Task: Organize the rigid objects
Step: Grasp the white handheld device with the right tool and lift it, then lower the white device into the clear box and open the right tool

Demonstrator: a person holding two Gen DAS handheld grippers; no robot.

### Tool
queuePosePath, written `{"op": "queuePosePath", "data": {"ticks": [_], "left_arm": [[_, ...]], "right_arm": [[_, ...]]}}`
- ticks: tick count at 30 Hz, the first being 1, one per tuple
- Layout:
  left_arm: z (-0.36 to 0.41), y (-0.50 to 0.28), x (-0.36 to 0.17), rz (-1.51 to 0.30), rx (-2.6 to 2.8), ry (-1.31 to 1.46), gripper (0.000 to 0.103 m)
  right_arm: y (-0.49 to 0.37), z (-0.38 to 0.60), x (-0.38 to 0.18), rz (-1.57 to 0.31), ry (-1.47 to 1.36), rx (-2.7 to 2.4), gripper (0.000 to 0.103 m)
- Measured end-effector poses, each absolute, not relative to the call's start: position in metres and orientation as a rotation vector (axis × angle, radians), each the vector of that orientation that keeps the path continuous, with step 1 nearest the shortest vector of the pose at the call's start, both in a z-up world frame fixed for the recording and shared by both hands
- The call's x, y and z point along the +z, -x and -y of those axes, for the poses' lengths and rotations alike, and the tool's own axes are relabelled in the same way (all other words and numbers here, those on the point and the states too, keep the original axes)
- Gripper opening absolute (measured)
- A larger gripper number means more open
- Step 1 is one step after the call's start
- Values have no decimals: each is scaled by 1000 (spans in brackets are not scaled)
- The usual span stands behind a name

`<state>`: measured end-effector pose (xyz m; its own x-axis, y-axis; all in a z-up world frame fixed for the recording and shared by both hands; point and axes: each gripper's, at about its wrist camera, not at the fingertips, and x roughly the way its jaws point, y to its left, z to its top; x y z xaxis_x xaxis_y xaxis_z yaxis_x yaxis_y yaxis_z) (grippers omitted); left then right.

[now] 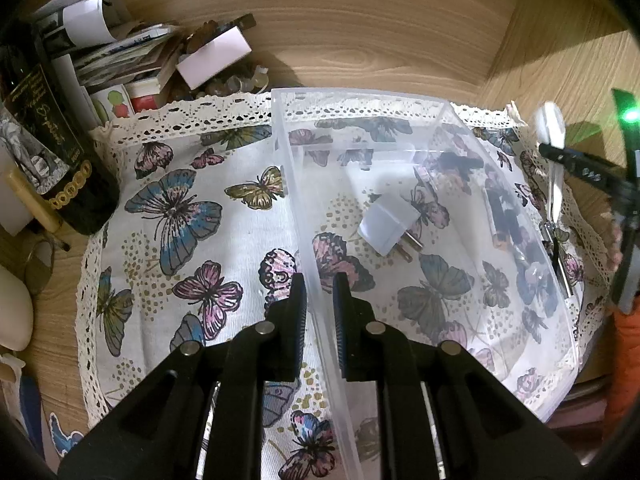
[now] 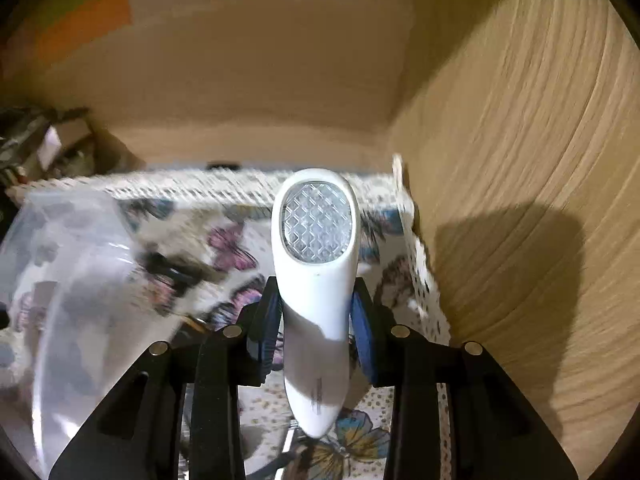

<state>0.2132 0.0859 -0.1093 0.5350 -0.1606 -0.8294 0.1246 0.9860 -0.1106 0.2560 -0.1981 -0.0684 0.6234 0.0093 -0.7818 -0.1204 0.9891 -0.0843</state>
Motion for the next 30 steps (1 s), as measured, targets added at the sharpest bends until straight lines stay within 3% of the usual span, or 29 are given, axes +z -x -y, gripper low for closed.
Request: {"op": "queuePosePath", "data": {"ticks": [18, 30], "left_arm": [[-86, -215, -106, -986, -171, 36, 13], [-86, -215, -106, -986, -170, 33, 13]], "right_arm": [[-216, 126, 8, -661, 170, 351, 31], [-211, 63, -11, -728, 162, 528, 31]]}}
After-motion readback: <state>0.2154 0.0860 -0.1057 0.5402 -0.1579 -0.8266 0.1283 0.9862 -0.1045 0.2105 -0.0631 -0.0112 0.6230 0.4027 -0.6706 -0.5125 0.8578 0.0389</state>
